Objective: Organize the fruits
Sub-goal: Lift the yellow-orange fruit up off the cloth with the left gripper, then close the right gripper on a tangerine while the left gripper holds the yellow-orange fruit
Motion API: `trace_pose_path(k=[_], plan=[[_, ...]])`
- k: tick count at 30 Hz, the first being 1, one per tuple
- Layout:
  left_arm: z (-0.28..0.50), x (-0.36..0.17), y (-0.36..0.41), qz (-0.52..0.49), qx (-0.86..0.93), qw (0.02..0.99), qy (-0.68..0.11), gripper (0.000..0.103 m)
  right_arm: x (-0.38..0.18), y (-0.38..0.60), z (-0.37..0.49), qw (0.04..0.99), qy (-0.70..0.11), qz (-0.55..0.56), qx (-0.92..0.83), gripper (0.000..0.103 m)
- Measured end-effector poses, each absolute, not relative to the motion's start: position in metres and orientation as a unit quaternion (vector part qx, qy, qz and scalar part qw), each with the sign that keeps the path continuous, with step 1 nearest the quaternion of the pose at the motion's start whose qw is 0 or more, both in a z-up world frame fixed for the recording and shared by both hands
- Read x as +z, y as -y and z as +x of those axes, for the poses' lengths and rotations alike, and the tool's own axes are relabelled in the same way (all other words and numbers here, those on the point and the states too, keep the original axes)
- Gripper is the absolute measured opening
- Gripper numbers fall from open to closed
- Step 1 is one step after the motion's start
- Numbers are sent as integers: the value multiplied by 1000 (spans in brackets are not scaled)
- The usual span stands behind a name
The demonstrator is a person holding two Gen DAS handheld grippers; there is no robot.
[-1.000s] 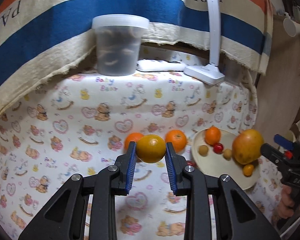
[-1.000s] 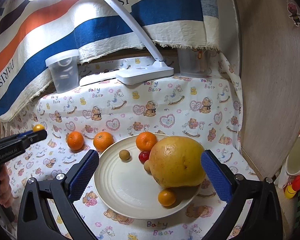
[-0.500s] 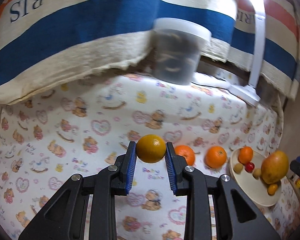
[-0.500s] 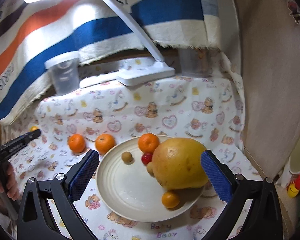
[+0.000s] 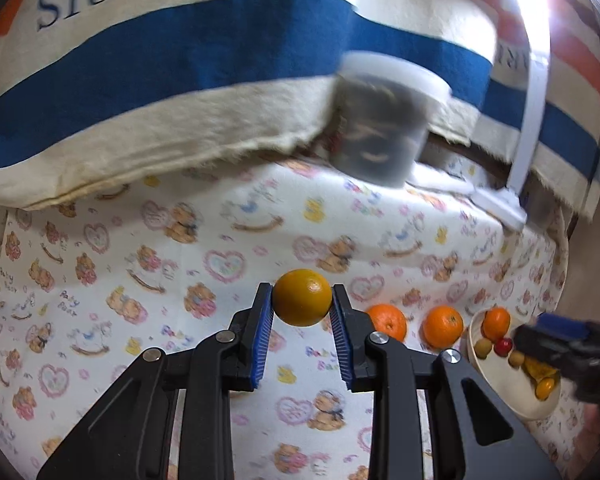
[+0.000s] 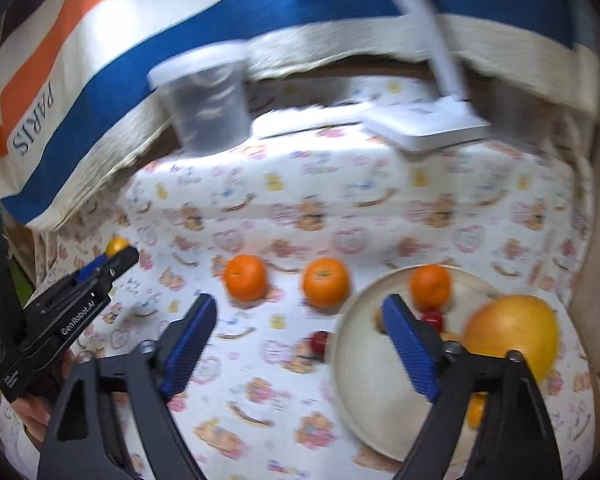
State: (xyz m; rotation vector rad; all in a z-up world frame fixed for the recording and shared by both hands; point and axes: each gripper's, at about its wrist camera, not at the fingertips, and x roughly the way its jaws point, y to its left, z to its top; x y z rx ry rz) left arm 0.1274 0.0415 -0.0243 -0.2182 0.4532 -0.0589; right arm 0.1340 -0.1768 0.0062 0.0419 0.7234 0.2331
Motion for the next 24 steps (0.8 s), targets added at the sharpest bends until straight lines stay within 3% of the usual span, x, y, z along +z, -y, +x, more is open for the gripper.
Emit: trace_pose_path(k=[4,8,22,24], plan=[[133,-31,-58,-122,-6,966,-230,27,1,153,164,916,-386,15,107,75],[140,-37,-65,-136,7,961,-241,27,-12,141,198,890,-441,32,108,63],[138,-36,-73,-164,24,957,-240,27,-59,100,242,870,-483,17,96,62],[138,-37,-73,-165,22,956,-241,27,-63,97,244,868,-487,18,95,58]])
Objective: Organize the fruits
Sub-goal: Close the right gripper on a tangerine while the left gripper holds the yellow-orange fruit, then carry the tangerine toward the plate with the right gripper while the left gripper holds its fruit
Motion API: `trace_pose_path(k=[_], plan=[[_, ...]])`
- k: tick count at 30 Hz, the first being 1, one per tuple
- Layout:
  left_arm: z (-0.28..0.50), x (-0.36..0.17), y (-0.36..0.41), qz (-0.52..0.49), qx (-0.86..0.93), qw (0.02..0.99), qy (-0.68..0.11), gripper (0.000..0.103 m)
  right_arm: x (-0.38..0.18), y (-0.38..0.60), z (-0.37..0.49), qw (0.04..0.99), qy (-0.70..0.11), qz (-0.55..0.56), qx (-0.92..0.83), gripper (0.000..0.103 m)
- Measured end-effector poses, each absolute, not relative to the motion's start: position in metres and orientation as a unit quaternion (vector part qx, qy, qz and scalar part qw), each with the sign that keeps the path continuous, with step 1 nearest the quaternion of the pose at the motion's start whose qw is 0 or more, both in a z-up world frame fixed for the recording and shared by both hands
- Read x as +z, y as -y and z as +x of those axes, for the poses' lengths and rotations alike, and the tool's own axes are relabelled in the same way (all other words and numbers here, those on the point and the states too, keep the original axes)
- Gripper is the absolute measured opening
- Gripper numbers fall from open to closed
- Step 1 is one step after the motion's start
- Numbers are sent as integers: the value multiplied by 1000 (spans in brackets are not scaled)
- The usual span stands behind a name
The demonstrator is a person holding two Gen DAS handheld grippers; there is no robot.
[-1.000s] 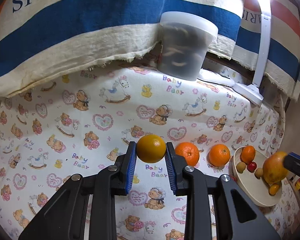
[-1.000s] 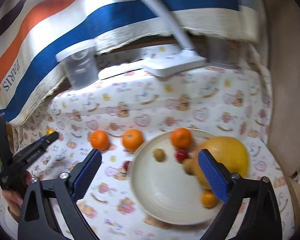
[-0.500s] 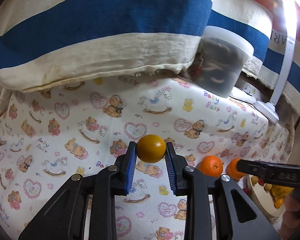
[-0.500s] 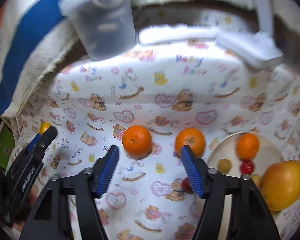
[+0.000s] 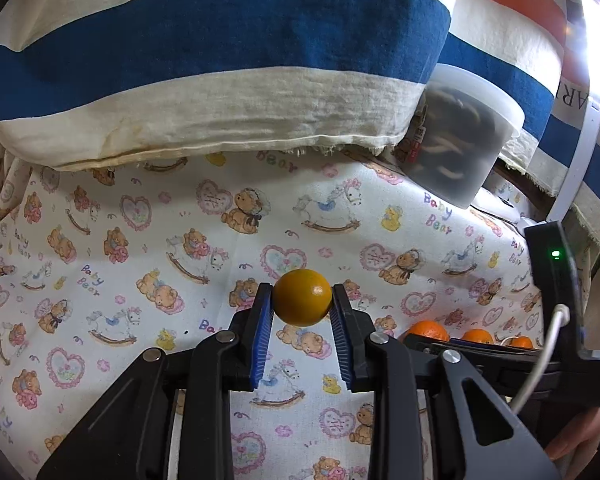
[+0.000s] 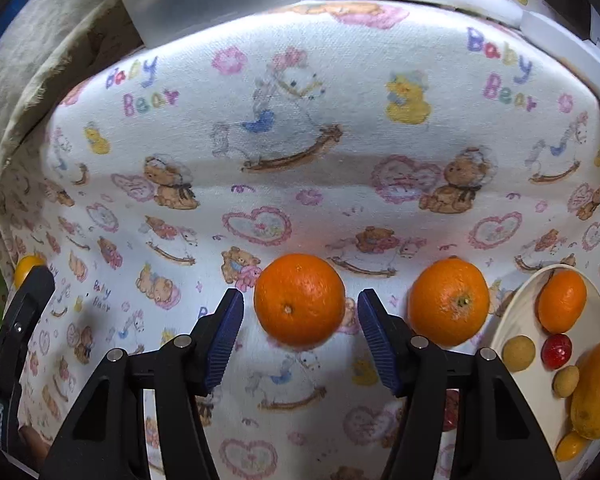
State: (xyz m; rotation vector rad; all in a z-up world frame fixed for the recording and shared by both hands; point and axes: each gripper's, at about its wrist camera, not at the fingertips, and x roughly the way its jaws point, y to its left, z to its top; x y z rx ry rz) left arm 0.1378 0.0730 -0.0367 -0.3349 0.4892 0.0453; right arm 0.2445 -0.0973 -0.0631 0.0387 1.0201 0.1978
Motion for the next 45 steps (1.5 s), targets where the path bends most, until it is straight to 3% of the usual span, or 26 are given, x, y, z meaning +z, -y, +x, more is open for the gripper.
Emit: trace_pose_path(k=[13,22,34,45], plan=[[139,-35,-66,-149,32,960,-237,27,-81,84,233,876,-476,-13,75,49],[136,-33,-59,-137,20,963,-231,27,-52,107,188,894,-437,-30,94,49],[119,-16,-46,-120,1,972,-200,27,11,169,91,944,-314,-30,98,49],[85,13,-11,-95,-59,982,-152,27,88,250,10,993,-113,30,11,49]])
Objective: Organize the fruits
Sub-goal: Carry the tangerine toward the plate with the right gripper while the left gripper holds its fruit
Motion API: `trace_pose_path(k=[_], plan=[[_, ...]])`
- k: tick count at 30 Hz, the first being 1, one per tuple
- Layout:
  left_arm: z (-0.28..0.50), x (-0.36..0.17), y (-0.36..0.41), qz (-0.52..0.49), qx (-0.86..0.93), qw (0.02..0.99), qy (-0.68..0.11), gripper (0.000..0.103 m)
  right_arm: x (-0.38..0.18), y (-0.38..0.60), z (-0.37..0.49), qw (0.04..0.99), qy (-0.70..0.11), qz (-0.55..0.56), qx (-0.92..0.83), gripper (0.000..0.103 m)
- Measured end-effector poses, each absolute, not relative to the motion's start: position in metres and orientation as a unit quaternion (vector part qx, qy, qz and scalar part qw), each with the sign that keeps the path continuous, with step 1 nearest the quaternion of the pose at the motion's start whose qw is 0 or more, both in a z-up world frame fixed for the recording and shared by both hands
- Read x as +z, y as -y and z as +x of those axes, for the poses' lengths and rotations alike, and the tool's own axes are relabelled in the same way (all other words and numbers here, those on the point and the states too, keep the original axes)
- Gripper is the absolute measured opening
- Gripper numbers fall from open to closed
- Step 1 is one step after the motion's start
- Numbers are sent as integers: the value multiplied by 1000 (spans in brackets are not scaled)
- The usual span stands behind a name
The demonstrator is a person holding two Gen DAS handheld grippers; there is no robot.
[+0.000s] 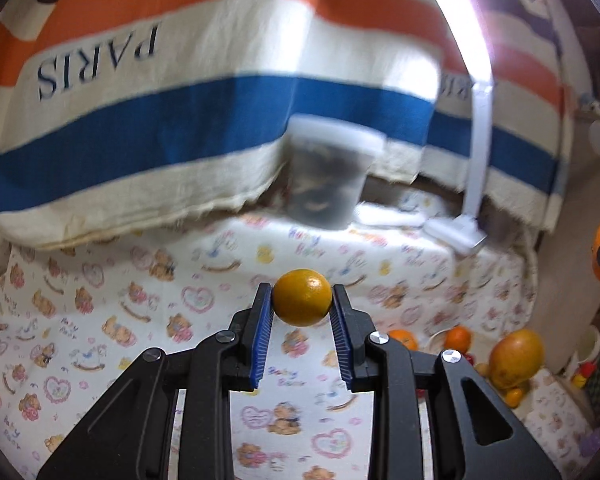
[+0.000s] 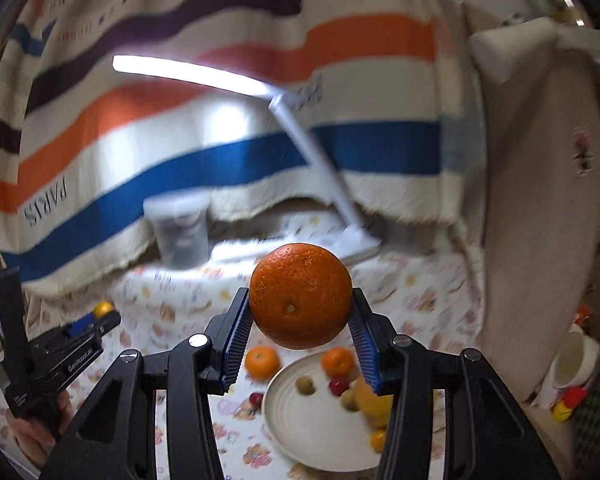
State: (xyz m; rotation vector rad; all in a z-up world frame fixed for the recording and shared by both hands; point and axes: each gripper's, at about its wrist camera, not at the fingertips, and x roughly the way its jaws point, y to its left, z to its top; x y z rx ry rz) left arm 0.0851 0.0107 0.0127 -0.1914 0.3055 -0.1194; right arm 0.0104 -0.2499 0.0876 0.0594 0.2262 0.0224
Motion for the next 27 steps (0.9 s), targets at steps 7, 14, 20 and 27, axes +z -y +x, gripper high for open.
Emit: trace_pose_path(k=[7,14,20,27], plan=[[61,27,4,-83,-82,985,-126,27,89,290,-18,997,-40,25,-54,49],[49,38,17,-75,-106,984,-122,27,66,318,-4,993,-76,59,-65,49],[49,33,27,-58,-102,985,-125,27,54,343,6,985,-112,123,-40,49],[48,29,37,-46,-117,983,-132,27,43,342,15,983,-141,112,-39,49]])
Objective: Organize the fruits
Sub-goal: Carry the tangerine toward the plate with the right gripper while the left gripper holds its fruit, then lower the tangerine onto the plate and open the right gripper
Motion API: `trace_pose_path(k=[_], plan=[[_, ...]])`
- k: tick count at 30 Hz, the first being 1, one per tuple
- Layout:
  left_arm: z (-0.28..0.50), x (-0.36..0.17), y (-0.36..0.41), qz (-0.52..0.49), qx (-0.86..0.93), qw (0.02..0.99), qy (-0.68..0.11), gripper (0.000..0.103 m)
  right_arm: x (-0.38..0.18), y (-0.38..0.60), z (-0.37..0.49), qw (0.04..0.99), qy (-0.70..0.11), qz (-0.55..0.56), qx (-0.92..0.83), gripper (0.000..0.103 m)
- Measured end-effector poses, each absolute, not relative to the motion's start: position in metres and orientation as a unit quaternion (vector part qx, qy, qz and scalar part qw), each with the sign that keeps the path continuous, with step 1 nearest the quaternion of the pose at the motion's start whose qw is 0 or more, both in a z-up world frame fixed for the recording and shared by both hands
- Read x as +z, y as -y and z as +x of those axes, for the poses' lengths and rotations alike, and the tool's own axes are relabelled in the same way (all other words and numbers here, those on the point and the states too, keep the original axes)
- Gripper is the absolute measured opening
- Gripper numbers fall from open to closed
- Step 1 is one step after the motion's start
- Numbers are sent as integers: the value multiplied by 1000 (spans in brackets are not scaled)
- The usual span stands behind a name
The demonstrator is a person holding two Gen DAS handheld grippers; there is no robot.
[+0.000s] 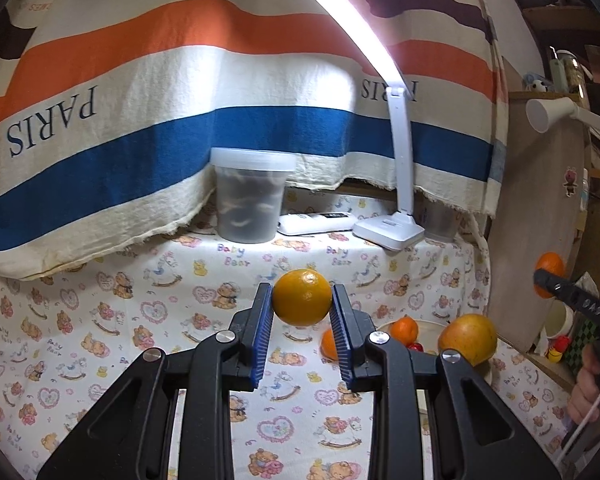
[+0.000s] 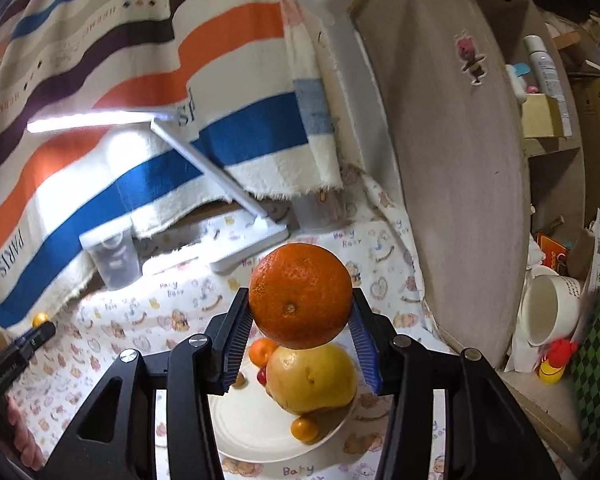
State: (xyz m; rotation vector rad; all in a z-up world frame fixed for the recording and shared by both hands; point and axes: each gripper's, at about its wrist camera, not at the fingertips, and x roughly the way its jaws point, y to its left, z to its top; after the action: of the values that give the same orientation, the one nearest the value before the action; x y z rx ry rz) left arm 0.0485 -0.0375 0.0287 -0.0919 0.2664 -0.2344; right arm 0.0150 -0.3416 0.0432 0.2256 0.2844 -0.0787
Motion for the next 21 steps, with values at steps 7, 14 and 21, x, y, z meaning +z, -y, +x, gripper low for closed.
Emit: trace_pose_path(k=[7,14,21], plan=[[57,20,50,-29,-132,977,-167,27,24,320,40,969,-237,70,6,49],[66,4,66,-14,-160,964,-213,27,2,309,56,946,-310,74,58,49],[67,-2,71,-12,-171,959,-226,27,-19,297,71,920,-365,83,116,49]])
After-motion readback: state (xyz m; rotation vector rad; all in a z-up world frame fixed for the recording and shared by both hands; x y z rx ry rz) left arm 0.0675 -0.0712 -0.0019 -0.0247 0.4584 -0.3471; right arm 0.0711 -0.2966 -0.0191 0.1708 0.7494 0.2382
